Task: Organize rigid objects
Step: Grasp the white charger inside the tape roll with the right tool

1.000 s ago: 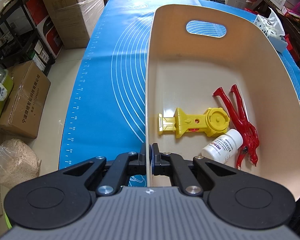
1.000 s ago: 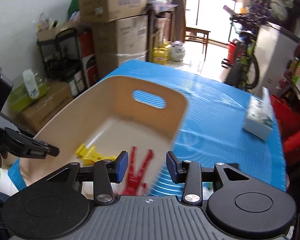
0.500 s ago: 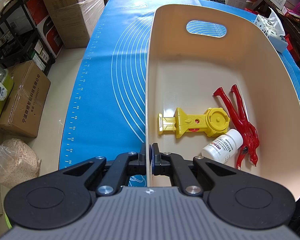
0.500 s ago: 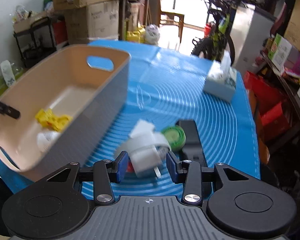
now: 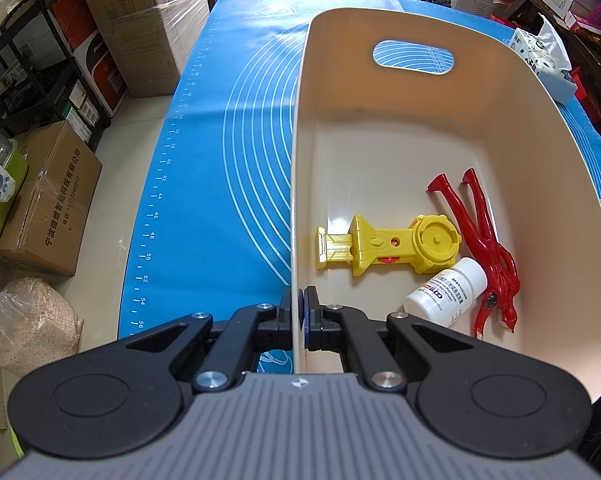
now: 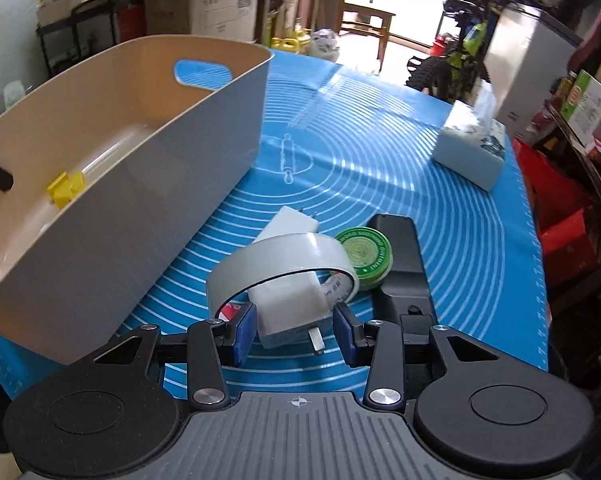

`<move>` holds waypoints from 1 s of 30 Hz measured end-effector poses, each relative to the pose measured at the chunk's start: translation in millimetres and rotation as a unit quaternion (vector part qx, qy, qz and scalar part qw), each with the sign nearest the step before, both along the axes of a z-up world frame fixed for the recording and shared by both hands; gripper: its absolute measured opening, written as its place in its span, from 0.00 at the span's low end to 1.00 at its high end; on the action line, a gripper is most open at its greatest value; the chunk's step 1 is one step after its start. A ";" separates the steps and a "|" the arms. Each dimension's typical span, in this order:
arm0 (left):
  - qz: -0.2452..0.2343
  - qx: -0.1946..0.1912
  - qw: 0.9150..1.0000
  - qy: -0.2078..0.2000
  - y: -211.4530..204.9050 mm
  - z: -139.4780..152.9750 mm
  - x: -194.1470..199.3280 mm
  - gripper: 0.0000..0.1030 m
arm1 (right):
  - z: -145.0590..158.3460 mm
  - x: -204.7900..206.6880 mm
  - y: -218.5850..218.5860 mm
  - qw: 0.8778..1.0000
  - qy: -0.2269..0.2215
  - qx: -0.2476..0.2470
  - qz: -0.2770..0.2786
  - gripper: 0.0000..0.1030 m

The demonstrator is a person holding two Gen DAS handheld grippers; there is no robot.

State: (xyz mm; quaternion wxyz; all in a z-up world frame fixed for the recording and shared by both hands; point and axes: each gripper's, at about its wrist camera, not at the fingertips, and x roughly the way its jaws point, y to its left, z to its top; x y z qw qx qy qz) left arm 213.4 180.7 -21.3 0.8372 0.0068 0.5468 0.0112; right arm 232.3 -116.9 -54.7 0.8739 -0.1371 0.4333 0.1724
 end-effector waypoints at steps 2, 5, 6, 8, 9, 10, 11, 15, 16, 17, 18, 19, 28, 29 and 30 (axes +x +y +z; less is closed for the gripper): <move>0.000 0.001 1.000 0.000 -0.3 0.1 0.0 0.05 | -1.2 1.5 0.9 1.000 -0.003 -0.008 0.009 0.52; -0.001 0.003 1.000 0.000 1.8 0.6 -0.8 0.05 | -3.3 3.2 1.3 1.000 -0.004 -0.014 0.022 0.57; -0.001 0.003 1.000 0.000 2.2 0.5 -1.1 0.05 | -4.0 3.4 2.2 0.999 -0.006 -0.020 0.027 0.58; -0.001 0.003 1.000 0.000 2.4 0.6 -1.3 0.05 | -5.5 3.9 4.2 0.999 -0.010 -0.028 0.039 0.58; -0.001 0.003 1.000 0.000 2.1 0.5 -1.0 0.06 | -6.5 4.9 5.4 0.998 -0.010 -0.032 0.045 0.58; -0.002 0.004 1.000 0.000 2.2 0.4 -1.0 0.06 | -7.5 5.8 7.0 0.998 -0.011 -0.038 0.051 0.59; -0.002 0.004 1.000 0.000 2.5 0.6 -1.1 0.06 | -8.7 7.0 8.7 0.997 -0.012 -0.044 0.057 0.59; -0.003 0.005 1.000 0.000 3.1 0.4 -1.3 0.06 | -13.9 11.4 13.3 0.996 -0.007 -0.050 0.068 0.58; -0.003 0.005 1.000 0.000 3.1 0.4 -1.3 0.06 | -14.7 11.6 13.6 0.996 -0.006 -0.049 0.068 0.57; -0.003 0.005 1.000 0.000 3.1 0.4 -1.2 0.06 | -15.3 11.4 14.1 0.997 -0.008 -0.049 0.066 0.57; -0.002 0.005 1.000 0.000 3.1 0.4 -1.2 0.06 | -15.8 11.0 14.1 0.997 -0.010 -0.048 0.065 0.57; -0.002 0.005 1.000 0.000 3.0 0.4 -1.2 0.06 | -16.1 10.7 14.4 0.997 -0.011 -0.049 0.063 0.54; -0.002 0.005 1.000 0.000 2.8 0.4 -1.1 0.06 | -4.0 10.5 10.2 0.998 0.034 -0.038 0.022 0.49; -0.002 0.006 1.000 0.000 3.4 0.3 -1.3 0.06 | -1.9 8.8 9.8 0.998 0.037 -0.047 0.023 0.49; -0.003 0.006 1.000 0.000 2.4 0.2 -1.1 0.06 | 0.4 6.9 9.2 0.998 0.038 -0.054 0.024 0.49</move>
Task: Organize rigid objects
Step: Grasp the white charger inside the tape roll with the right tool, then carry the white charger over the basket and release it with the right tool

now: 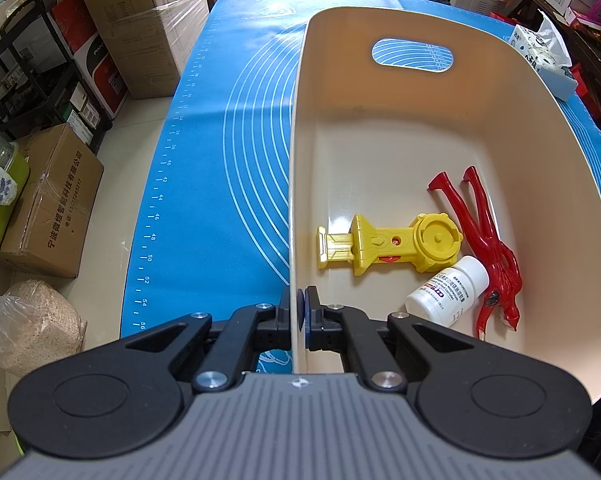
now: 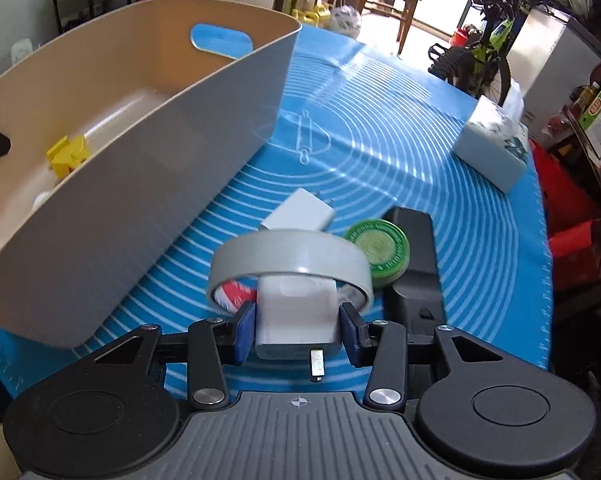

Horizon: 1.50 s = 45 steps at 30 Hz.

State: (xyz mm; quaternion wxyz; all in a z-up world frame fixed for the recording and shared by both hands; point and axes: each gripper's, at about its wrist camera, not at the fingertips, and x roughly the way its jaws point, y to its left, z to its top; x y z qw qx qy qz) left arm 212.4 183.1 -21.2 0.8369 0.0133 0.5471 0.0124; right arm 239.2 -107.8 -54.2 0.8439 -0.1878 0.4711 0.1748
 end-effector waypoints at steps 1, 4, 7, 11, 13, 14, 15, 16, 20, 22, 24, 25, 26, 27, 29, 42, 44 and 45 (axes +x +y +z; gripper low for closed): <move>0.000 0.000 1.000 0.000 0.0 0.0 0.1 0.06 | 2.3 -1.7 -1.3 1.000 0.002 -0.004 0.001 0.49; 0.000 0.000 1.000 0.000 -0.1 0.2 0.1 0.06 | 10.3 -7.1 -6.0 1.000 0.005 -0.007 0.001 0.49; 0.000 0.000 1.000 0.000 0.3 0.2 0.1 0.06 | 17.1 -14.4 -8.9 1.000 0.003 -0.007 0.005 0.49; 0.000 0.000 1.000 0.000 -0.2 0.2 0.2 0.06 | 24.2 -24.6 -12.0 1.000 0.000 -0.006 0.006 0.49; 0.000 0.000 1.000 0.000 0.0 0.2 0.2 0.06 | 29.6 -29.9 -13.5 1.000 -0.002 -0.005 0.007 0.49; 0.000 0.000 1.000 0.000 -0.3 0.2 0.2 0.06 | 33.0 -32.3 -13.9 1.000 -0.005 -0.006 0.008 0.49; 0.000 0.000 1.000 0.000 -0.3 0.2 0.3 0.06 | 36.8 -34.7 -14.1 1.000 -0.008 -0.007 0.009 0.49; 0.000 0.000 1.000 0.000 -0.3 0.1 0.3 0.06 | 41.6 -36.9 -14.7 1.000 -0.012 -0.007 0.011 0.49; 0.000 0.001 1.000 0.000 -0.5 0.2 0.2 0.06 | 64.1 -40.3 -15.1 0.999 -0.038 0.002 0.010 0.49; 0.000 0.002 1.000 0.000 -1.1 0.2 0.2 0.06 | 76.4 -38.1 -11.7 0.998 -0.057 0.007 0.008 0.49; 0.000 0.002 1.000 0.000 -1.0 0.1 0.1 0.06 | 89.2 -34.3 -5.4 0.997 -0.075 0.013 0.011 0.49; 0.000 0.002 1.000 0.001 -1.1 0.2 0.1 0.06 | 94.9 -32.1 -1.6 0.996 -0.082 0.017 0.013 0.49; 0.000 0.002 1.000 0.001 -1.0 0.1 0.1 0.06 | 100.1 -29.7 2.6 0.996 -0.089 0.020 0.016 0.49; 0.000 0.002 1.000 0.001 -1.0 0.1 0.1 0.06 | 104.9 -27.1 7.6 0.995 -0.096 0.021 0.020 0.49; 0.000 0.002 1.000 0.001 -1.0 0.1 0.1 0.06 | 112.3 -21.8 18.9 0.994 -0.107 0.025 0.026 0.49; -0.002 0.003 1.000 0.001 -1.2 0.0 0.2 0.06 | 97.2 9.9 103.8 0.991 -0.093 0.093 0.025 0.49; -0.002 0.003 1.000 0.001 -1.7 0.0 0.3 0.06 | 89.5 14.2 116.4 0.992 -0.081 0.097 0.021 0.49; -0.002 0.003 1.000 0.001 -2.0 -0.1 0.5 0.06 | 85.7 16.2 122.4 0.992 -0.075 0.098 0.020 0.49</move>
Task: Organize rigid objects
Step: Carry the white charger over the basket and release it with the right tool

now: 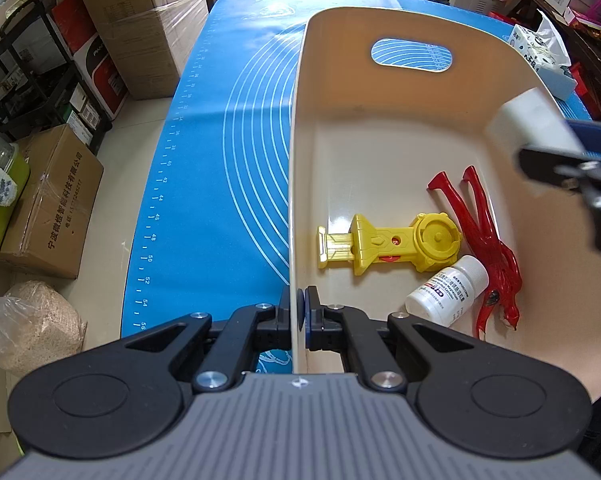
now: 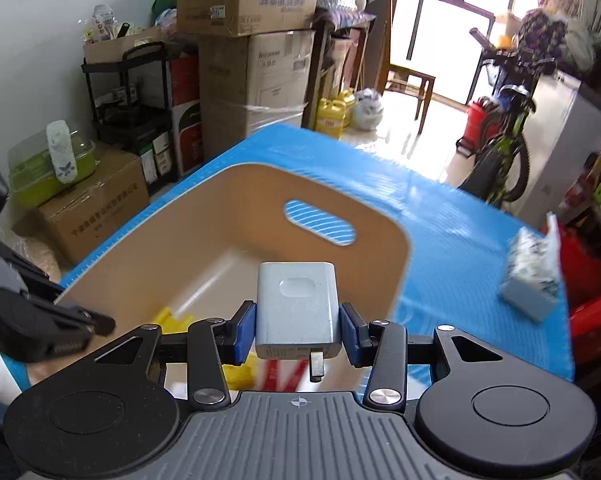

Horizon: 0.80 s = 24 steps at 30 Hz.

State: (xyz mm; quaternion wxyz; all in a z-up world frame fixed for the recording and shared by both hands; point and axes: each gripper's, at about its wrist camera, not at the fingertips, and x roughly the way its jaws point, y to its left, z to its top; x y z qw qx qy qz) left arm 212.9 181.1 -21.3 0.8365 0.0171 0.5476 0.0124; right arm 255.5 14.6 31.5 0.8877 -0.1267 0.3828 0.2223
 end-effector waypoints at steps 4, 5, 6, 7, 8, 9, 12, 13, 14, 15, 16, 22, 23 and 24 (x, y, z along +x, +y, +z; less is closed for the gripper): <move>-0.001 0.001 1.000 0.000 -1.6 -0.6 0.5 0.06 | -15.5 5.9 22.7 1.000 0.019 -0.016 0.006 0.49; 0.000 0.000 1.000 0.000 -1.7 -0.6 0.6 0.06 | -19.8 7.8 28.1 0.999 0.026 -0.018 0.007 0.49; 0.000 0.000 1.000 0.000 -1.7 -0.6 0.6 0.06 | -24.1 9.0 32.8 0.999 0.031 -0.019 0.009 0.49; -0.001 0.000 1.000 0.000 -2.1 -0.7 0.7 0.06 | -28.1 10.7 37.0 0.999 0.036 -0.019 0.010 0.49; 0.000 0.000 1.000 0.000 -2.1 -0.6 0.9 0.06 | -32.2 12.0 40.2 0.999 0.042 -0.020 0.011 0.49; 0.000 0.000 1.000 0.000 -2.1 -0.6 0.9 0.06 | -36.3 13.9 43.2 0.998 0.050 -0.020 0.011 0.49; -0.001 0.001 1.000 0.000 -2.1 -0.7 0.8 0.06 | -48.0 18.7 50.5 0.997 0.073 -0.026 0.008 0.49; -0.001 0.001 1.000 0.000 -2.0 -0.6 0.8 0.06 | -51.5 19.7 53.3 0.996 0.079 -0.030 0.007 0.49; -0.001 0.001 1.000 0.000 -2.3 -0.7 0.9 0.05 | -55.4 20.7 55.8 0.996 0.085 -0.034 0.007 0.49; 0.000 0.000 1.000 0.000 -2.0 -0.6 0.8 0.05 | -59.3 21.5 57.7 0.995 0.091 -0.040 0.004 0.49; 0.000 0.000 1.000 0.000 -2.1 -0.7 0.9 0.05 | -63.3 22.5 59.7 0.994 0.099 -0.047 -0.001 0.49; 0.000 0.001 1.000 0.001 -3.6 -0.3 1.7 0.05 | -70.8 22.4 64.6 0.991 0.122 -0.059 -0.015 0.48; 0.000 0.001 1.000 0.000 -3.2 -0.4 1.6 0.06 | -70.7 22.3 64.1 0.990 0.125 -0.059 -0.016 0.48; 0.000 0.000 1.000 0.000 -3.3 -0.4 1.6 0.06 | -70.4 22.7 63.1 0.990 0.126 -0.058 -0.017 0.49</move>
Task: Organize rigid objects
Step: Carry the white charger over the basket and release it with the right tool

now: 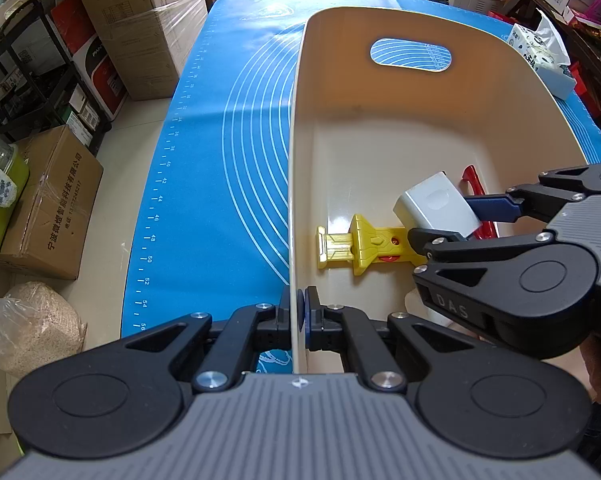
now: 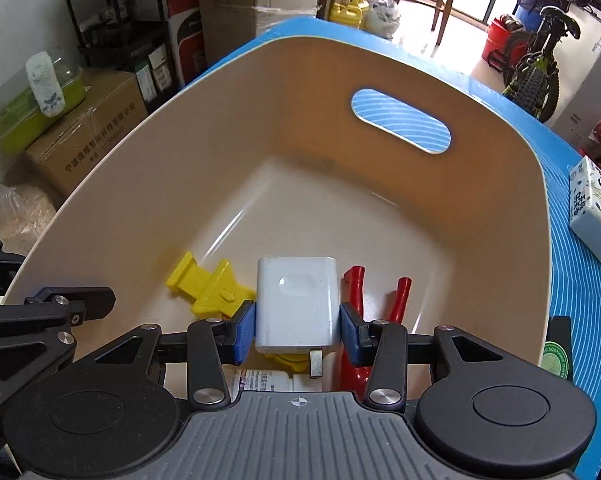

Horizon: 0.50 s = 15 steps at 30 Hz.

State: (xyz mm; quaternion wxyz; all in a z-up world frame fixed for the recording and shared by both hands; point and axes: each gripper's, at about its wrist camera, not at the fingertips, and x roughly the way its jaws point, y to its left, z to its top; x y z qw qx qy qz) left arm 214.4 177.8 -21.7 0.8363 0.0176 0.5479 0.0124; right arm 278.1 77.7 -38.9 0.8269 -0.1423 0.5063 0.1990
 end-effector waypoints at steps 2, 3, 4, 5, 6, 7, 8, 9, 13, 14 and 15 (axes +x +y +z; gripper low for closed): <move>-0.001 0.000 1.000 0.000 -0.6 0.1 0.1 0.05 | 0.0 -1.3 -4.6 1.000 -0.001 0.003 -0.005 0.50; -0.001 0.001 1.000 0.000 -0.3 0.3 0.2 0.05 | 0.3 -1.7 -6.6 1.000 -0.002 0.006 -0.008 0.50; -0.001 0.001 1.000 0.000 -0.5 0.4 0.2 0.06 | 1.1 -2.3 -8.3 1.000 -0.002 0.008 -0.012 0.55; -0.001 0.000 1.000 0.000 -0.4 0.5 0.2 0.06 | 4.1 0.7 -10.3 1.000 -0.002 0.011 -0.015 0.55; 0.000 -0.001 1.000 0.000 0.0 0.7 0.4 0.05 | 6.3 0.0 -11.7 1.000 -0.006 0.013 -0.016 0.57; 0.000 -0.001 1.000 0.000 0.1 1.0 0.4 0.05 | 9.0 -1.0 -13.1 1.000 -0.011 0.015 -0.015 0.58; 0.000 -0.001 1.000 0.000 0.5 1.0 0.6 0.05 | 12.6 -2.2 -14.8 1.000 -0.018 0.016 -0.014 0.59; 0.000 -0.001 1.000 0.000 0.6 1.0 0.5 0.05 | 16.7 -3.9 -16.3 0.999 -0.025 0.016 -0.014 0.59; 0.000 -0.001 1.000 0.000 0.7 1.0 0.3 0.06 | 36.4 -10.1 -29.6 0.998 -0.046 0.032 -0.023 0.60; -0.001 -0.001 1.000 0.000 0.7 1.0 0.4 0.06 | 42.3 -11.3 -34.6 0.998 -0.052 0.037 -0.030 0.60; -0.001 -0.001 1.000 0.000 0.7 1.0 0.3 0.06 | 48.6 -13.7 -40.1 0.996 -0.061 0.044 -0.039 0.60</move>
